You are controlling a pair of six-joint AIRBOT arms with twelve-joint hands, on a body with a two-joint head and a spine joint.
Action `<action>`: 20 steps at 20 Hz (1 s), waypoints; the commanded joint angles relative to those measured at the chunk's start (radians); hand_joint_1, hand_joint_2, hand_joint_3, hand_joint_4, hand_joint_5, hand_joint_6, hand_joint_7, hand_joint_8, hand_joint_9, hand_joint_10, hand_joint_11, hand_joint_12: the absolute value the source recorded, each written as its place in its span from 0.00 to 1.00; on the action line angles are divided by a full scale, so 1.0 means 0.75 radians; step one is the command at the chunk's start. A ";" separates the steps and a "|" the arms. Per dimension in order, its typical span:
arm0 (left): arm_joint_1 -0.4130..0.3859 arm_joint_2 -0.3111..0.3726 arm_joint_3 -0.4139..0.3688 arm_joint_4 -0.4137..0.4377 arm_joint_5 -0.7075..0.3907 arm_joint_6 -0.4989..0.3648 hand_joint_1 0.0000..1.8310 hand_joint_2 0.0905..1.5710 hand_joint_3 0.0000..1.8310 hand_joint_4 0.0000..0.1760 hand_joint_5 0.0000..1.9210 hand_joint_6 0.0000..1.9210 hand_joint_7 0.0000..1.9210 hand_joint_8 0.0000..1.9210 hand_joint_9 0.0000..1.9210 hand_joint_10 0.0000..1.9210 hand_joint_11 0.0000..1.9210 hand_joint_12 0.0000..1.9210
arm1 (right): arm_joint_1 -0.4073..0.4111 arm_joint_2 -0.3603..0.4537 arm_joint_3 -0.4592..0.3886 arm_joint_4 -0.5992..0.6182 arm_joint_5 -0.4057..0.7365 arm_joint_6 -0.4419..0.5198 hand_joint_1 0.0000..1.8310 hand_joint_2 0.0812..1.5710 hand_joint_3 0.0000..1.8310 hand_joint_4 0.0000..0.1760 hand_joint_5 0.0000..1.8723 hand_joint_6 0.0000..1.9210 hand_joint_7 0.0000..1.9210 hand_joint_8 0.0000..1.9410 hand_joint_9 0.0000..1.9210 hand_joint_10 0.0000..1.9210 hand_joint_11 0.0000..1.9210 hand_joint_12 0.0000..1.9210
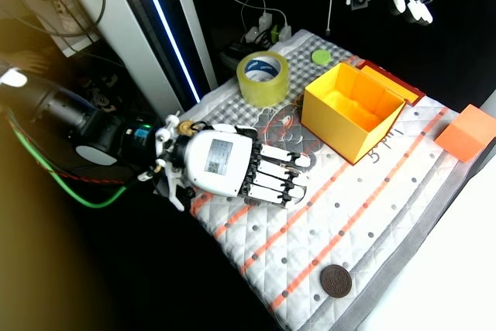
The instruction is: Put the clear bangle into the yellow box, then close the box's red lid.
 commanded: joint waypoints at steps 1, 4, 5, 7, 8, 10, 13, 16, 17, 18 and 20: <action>-0.008 -0.004 -0.001 0.005 -0.164 -0.005 0.00 0.70 0.00 1.00 0.07 0.00 0.03 0.00 0.00 0.00 0.00 0.00 | 0.014 0.007 0.010 0.007 0.104 0.002 0.50 0.63 0.00 0.49 0.28 0.00 0.28 0.00 0.27 0.00 0.12 0.51; -0.001 -0.003 -0.004 0.000 -0.169 -0.005 0.00 0.70 0.00 1.00 0.08 0.01 0.04 0.00 0.01 0.00 0.01 0.01 | 0.013 0.006 0.011 0.015 0.087 -0.010 0.48 0.73 0.00 0.00 0.32 0.00 0.32 0.01 0.35 0.01 0.01 0.68; -0.001 -0.003 -0.004 0.000 -0.170 -0.005 0.00 0.70 0.00 1.00 0.08 0.00 0.03 0.00 0.01 0.00 0.01 0.01 | 0.013 0.006 0.011 0.019 0.087 -0.014 0.54 0.75 0.00 0.00 0.41 0.51 0.43 0.01 0.41 0.02 0.06 0.72; -0.001 -0.003 -0.005 0.000 -0.173 -0.005 0.00 0.69 0.00 1.00 0.07 0.00 0.03 0.00 0.01 0.00 0.02 0.01 | 0.013 0.005 0.011 0.024 0.082 -0.020 0.65 0.73 0.00 0.00 0.48 0.54 0.46 0.60 0.53 0.07 0.14 0.78; -0.001 -0.003 -0.005 0.000 -0.174 -0.005 0.00 0.70 0.00 1.00 0.07 0.00 0.04 0.00 0.01 0.00 0.02 0.01 | 0.013 0.004 0.011 0.024 0.079 -0.021 0.66 0.74 0.00 0.00 0.42 0.59 0.50 0.59 0.59 0.09 0.30 0.67; -0.001 -0.004 -0.004 0.000 -0.175 -0.005 0.00 0.70 0.00 1.00 0.08 0.01 0.05 0.01 0.02 0.01 0.02 0.01 | 0.013 0.006 0.011 0.024 0.081 -0.021 0.67 0.74 0.00 0.00 0.41 0.58 0.51 0.61 0.64 0.11 0.37 0.68; 0.000 -0.009 -0.002 -0.004 -0.175 -0.006 0.00 0.71 0.00 1.00 0.07 0.00 0.04 0.00 0.02 0.00 0.02 0.01 | 0.027 0.050 -0.032 0.015 0.189 -0.021 0.67 0.72 0.00 0.00 0.43 0.58 0.53 0.55 0.67 0.11 0.43 0.62; -0.001 -0.013 0.005 -0.012 -0.183 -0.006 0.00 0.70 0.00 1.00 0.08 0.00 0.04 0.00 0.02 0.00 0.02 0.01 | 0.095 0.085 -0.072 -0.017 0.300 -0.019 0.68 0.71 0.00 0.00 0.44 0.55 0.56 0.52 0.69 0.09 0.48 0.54; -0.001 -0.013 0.007 -0.012 -0.183 -0.006 0.00 0.70 0.00 1.00 0.08 0.00 0.05 0.00 0.03 0.01 0.02 0.01 | 0.127 0.078 -0.073 -0.029 0.322 -0.019 0.68 0.71 0.00 0.00 0.43 0.59 0.56 0.49 0.70 0.05 0.54 0.45; -0.001 -0.012 0.008 -0.012 -0.182 -0.006 0.00 0.70 0.00 1.00 0.08 0.00 0.05 0.00 0.03 0.00 0.02 0.01 | 0.161 0.067 -0.073 -0.043 0.336 -0.019 0.62 0.76 0.00 0.00 0.42 0.65 0.58 0.20 0.70 0.03 0.56 0.40; -0.004 -0.012 0.011 -0.012 -0.182 -0.006 0.00 0.70 0.00 1.00 0.08 0.00 0.05 0.00 0.02 0.00 0.01 0.01 | 0.228 0.042 -0.061 -0.076 0.340 -0.019 0.67 0.71 0.00 0.00 0.43 0.61 0.56 0.46 0.69 0.01 0.58 0.32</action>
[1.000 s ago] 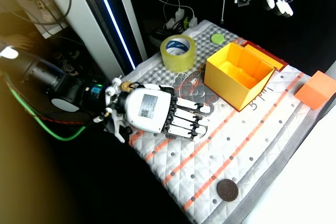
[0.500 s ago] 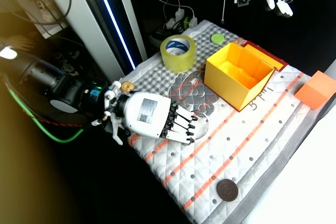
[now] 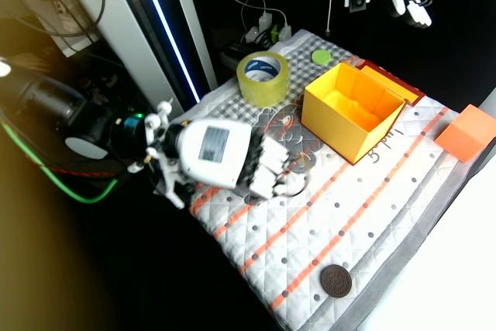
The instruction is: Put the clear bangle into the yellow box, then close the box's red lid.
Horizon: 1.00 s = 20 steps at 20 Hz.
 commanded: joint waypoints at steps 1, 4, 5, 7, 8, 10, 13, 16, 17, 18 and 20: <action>-0.016 -0.002 0.009 0.000 -0.161 -0.006 0.00 0.71 0.00 1.00 0.07 0.00 0.04 0.00 0.02 0.00 0.01 0.01 | 0.027 -0.005 0.005 -0.004 0.190 0.012 0.67 0.72 0.00 0.00 0.43 0.62 0.56 0.47 0.69 0.00 0.59 0.29; -0.035 -0.019 0.024 0.001 -0.145 -0.006 0.00 0.71 0.00 1.00 0.08 0.00 0.05 0.00 0.02 0.00 0.01 0.01 | 0.115 -0.062 0.028 -0.023 0.190 0.016 0.68 0.71 0.00 0.00 0.43 0.59 0.58 0.45 0.71 0.00 0.61 0.29; -0.037 -0.021 0.027 0.003 -0.139 -0.006 0.00 0.71 0.00 1.00 0.08 0.00 0.05 0.00 0.02 0.00 0.00 0.01 | 0.144 -0.097 0.045 -0.027 0.190 0.016 0.69 0.70 0.00 0.00 0.43 0.58 0.59 0.44 0.72 0.00 0.62 0.28; -0.040 -0.028 0.034 0.009 -0.123 -0.006 0.00 0.71 0.00 1.00 0.08 0.00 0.05 0.00 0.02 0.00 0.01 0.01 | 0.178 -0.160 0.077 -0.039 0.186 0.024 0.69 0.70 0.00 0.00 0.43 0.56 0.59 0.46 0.74 0.00 0.63 0.26; -0.047 -0.032 0.039 0.013 -0.117 -0.006 0.00 0.71 0.00 1.00 0.08 0.00 0.04 0.00 0.01 0.00 0.01 0.01 | 0.194 -0.175 0.084 -0.053 0.180 0.034 0.69 0.70 0.00 0.00 0.43 0.55 0.58 0.48 0.74 0.00 0.65 0.26; -0.053 -0.038 0.044 0.014 -0.115 -0.006 0.00 0.71 0.00 1.00 0.10 0.01 0.04 0.00 0.01 0.00 0.01 0.01 | 0.212 -0.184 0.084 -0.067 0.179 0.035 0.69 0.70 0.00 0.00 0.44 0.55 0.58 0.48 0.74 0.00 0.64 0.31; -0.054 -0.040 0.046 0.014 -0.114 -0.006 0.00 0.70 0.00 1.00 0.10 0.00 0.03 0.00 0.01 0.00 0.00 0.00 | 0.218 -0.188 0.085 -0.071 0.179 0.035 0.69 0.70 0.00 0.00 0.45 0.54 0.59 0.45 0.72 0.00 0.60 0.38; -0.054 -0.042 0.047 0.014 -0.113 -0.006 0.00 0.70 0.00 1.00 0.10 0.00 0.04 0.00 0.01 0.00 0.00 0.00 | 0.222 -0.191 0.085 -0.073 0.179 0.035 0.62 0.74 0.00 0.00 0.44 0.62 0.59 0.20 0.67 0.00 0.55 0.34; -0.057 -0.045 0.049 0.014 -0.110 -0.006 0.00 0.70 0.00 1.00 0.09 0.00 0.03 0.00 0.01 0.00 0.00 0.00 | 0.228 -0.200 0.087 -0.074 0.179 0.035 0.61 0.74 0.00 0.00 0.45 0.61 0.63 0.07 0.68 0.01 0.57 0.32; -0.060 -0.049 0.052 0.015 -0.105 -0.006 0.00 0.70 0.00 1.00 0.08 0.00 0.03 0.00 0.01 0.00 0.00 0.00 | 0.237 -0.216 0.092 -0.078 0.179 0.035 0.62 0.73 0.00 0.00 0.46 0.60 0.65 0.03 0.69 0.00 0.57 0.32; -0.070 -0.057 0.060 0.020 -0.091 -0.006 0.00 0.70 0.00 1.00 0.10 0.01 0.03 0.00 0.01 0.00 0.00 0.00 | 0.250 -0.256 0.106 -0.083 0.179 0.035 0.69 0.68 0.00 0.00 0.48 0.49 0.61 0.41 0.74 0.01 0.59 0.41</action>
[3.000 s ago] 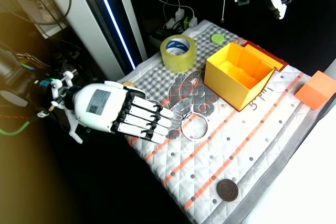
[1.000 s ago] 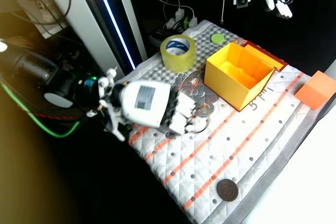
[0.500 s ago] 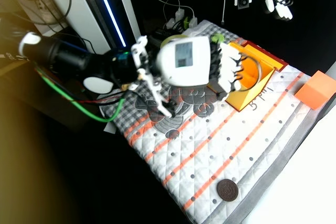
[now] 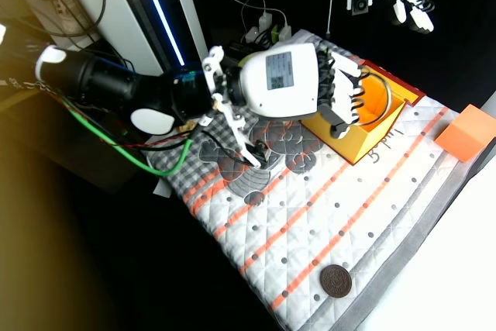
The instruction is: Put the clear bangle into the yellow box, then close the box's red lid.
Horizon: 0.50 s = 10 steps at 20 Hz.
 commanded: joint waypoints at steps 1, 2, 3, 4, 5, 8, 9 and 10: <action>-0.023 -0.007 0.011 0.008 -0.153 -0.006 0.00 0.70 0.00 1.00 0.10 0.01 0.04 0.00 0.01 0.00 0.00 0.00 | 0.033 -0.020 0.002 0.006 0.208 0.016 0.69 0.69 0.00 0.00 0.46 0.50 0.58 0.49 0.75 0.01 0.55 0.52; -0.024 -0.008 0.012 0.007 -0.153 -0.006 0.00 0.70 0.00 1.00 0.10 0.01 0.04 0.00 0.02 0.01 0.00 0.00 | 0.033 -0.037 0.006 0.006 0.208 0.016 0.69 0.70 0.00 0.00 0.46 0.50 0.57 0.50 0.75 0.01 0.53 0.57; -0.024 -0.008 0.012 0.007 -0.154 -0.006 0.00 0.70 0.00 1.00 0.10 0.00 0.03 0.00 0.02 0.01 0.00 0.00 | 0.033 -0.048 0.010 0.006 0.205 0.016 0.69 0.70 0.00 0.00 0.46 0.50 0.57 0.51 0.76 0.02 0.53 0.58; -0.024 -0.008 0.011 0.007 -0.156 -0.006 0.00 0.70 0.00 1.00 0.10 0.00 0.04 0.00 0.02 0.01 0.00 0.00 | 0.033 -0.064 0.019 0.006 0.198 0.016 0.69 0.70 0.00 0.00 0.45 0.51 0.57 0.50 0.75 0.01 0.53 0.57; -0.024 -0.007 0.010 0.007 -0.156 -0.006 0.00 0.70 0.00 1.00 0.10 0.00 0.04 0.00 0.02 0.01 0.00 0.00 | 0.033 -0.074 0.026 0.008 0.187 0.016 0.69 0.71 0.00 0.00 0.45 0.51 0.56 0.52 0.75 0.01 0.52 0.58; -0.026 -0.009 0.009 0.007 -0.157 -0.006 0.00 0.71 0.00 1.00 0.09 0.00 0.04 0.00 0.02 0.00 0.00 0.00 | 0.033 -0.088 0.037 0.020 0.172 0.016 0.69 0.69 0.00 0.00 0.46 0.51 0.58 0.48 0.74 0.00 0.54 0.54; -0.026 -0.009 0.009 0.007 -0.156 -0.006 0.00 0.71 0.00 1.00 0.09 0.00 0.04 0.00 0.02 0.00 0.00 0.00 | 0.033 -0.095 0.039 0.023 0.170 0.016 0.69 0.69 0.00 0.00 0.47 0.51 0.60 0.45 0.74 0.00 0.55 0.52; -0.026 -0.009 0.010 0.007 -0.154 -0.006 0.00 0.71 0.00 1.00 0.08 0.00 0.03 0.00 0.01 0.00 0.00 0.00 | 0.033 -0.103 0.041 0.024 0.170 0.016 0.69 0.69 0.00 0.00 0.48 0.51 0.59 0.45 0.75 0.01 0.57 0.56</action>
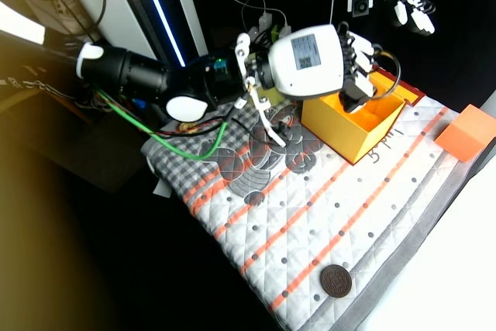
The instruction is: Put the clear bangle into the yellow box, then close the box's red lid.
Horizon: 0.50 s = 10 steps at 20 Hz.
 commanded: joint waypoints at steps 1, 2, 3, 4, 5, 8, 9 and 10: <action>-0.017 0.001 0.002 0.004 -0.157 -0.006 0.00 0.71 0.00 1.00 0.08 0.00 0.03 0.00 0.01 0.00 0.00 0.00 | 0.029 -0.008 -0.001 -0.008 0.214 0.017 0.69 0.69 0.00 0.00 0.50 0.45 0.56 0.52 0.76 0.01 0.53 0.68; -0.018 0.001 0.002 0.004 -0.160 -0.006 0.00 0.71 0.00 1.00 0.07 0.00 0.03 0.00 0.01 0.00 0.00 0.00 | 0.029 -0.012 0.001 -0.010 0.209 0.017 0.67 0.75 0.00 0.00 0.45 0.59 0.48 0.60 0.63 0.49 0.53 0.82; -0.020 0.001 0.002 0.004 -0.162 -0.006 0.00 0.71 0.00 1.00 0.07 0.00 0.03 0.00 0.01 0.00 0.00 0.00 | 0.029 -0.012 0.001 -0.010 0.205 0.017 0.62 0.73 0.00 0.00 0.47 0.58 0.56 0.49 0.62 0.65 0.55 0.91; -0.020 0.001 0.001 0.004 -0.163 -0.006 0.00 0.71 0.00 1.00 0.08 0.00 0.04 0.00 0.01 0.00 0.00 0.00 | 0.029 -0.011 0.001 -0.003 0.205 0.017 0.58 0.72 0.00 0.00 0.48 0.57 0.49 0.23 0.51 0.43 0.45 0.80; -0.020 0.001 0.001 0.004 -0.163 -0.006 0.00 0.71 0.00 1.00 0.08 0.00 0.03 0.00 0.01 0.00 0.00 0.00 | 0.029 -0.011 0.002 0.003 0.205 0.017 0.51 0.69 0.00 0.00 0.42 0.22 0.42 0.08 0.42 0.20 0.33 0.64; -0.020 0.001 0.000 0.003 -0.163 -0.007 0.00 0.71 0.00 1.00 0.08 0.00 0.04 0.00 0.02 0.00 0.00 0.00 | 0.028 -0.011 0.001 0.011 0.204 0.017 0.37 0.64 0.00 0.00 0.32 0.00 0.28 0.00 0.32 0.01 0.17 0.59; -0.020 0.001 0.000 0.003 -0.164 -0.007 0.00 0.71 0.00 1.00 0.08 0.00 0.04 0.00 0.02 0.00 0.01 0.00 | 0.025 -0.011 0.001 0.013 0.204 0.019 0.33 0.62 0.00 0.00 0.28 0.00 0.25 0.00 0.34 0.02 0.20 0.62; -0.020 0.001 0.000 0.003 -0.166 -0.007 0.00 0.71 0.00 1.00 0.09 0.00 0.05 0.00 0.02 0.00 0.01 0.01 | 0.021 -0.011 0.001 0.016 0.204 0.021 0.29 0.62 0.00 0.00 0.25 0.00 0.23 0.00 0.34 0.01 0.20 0.62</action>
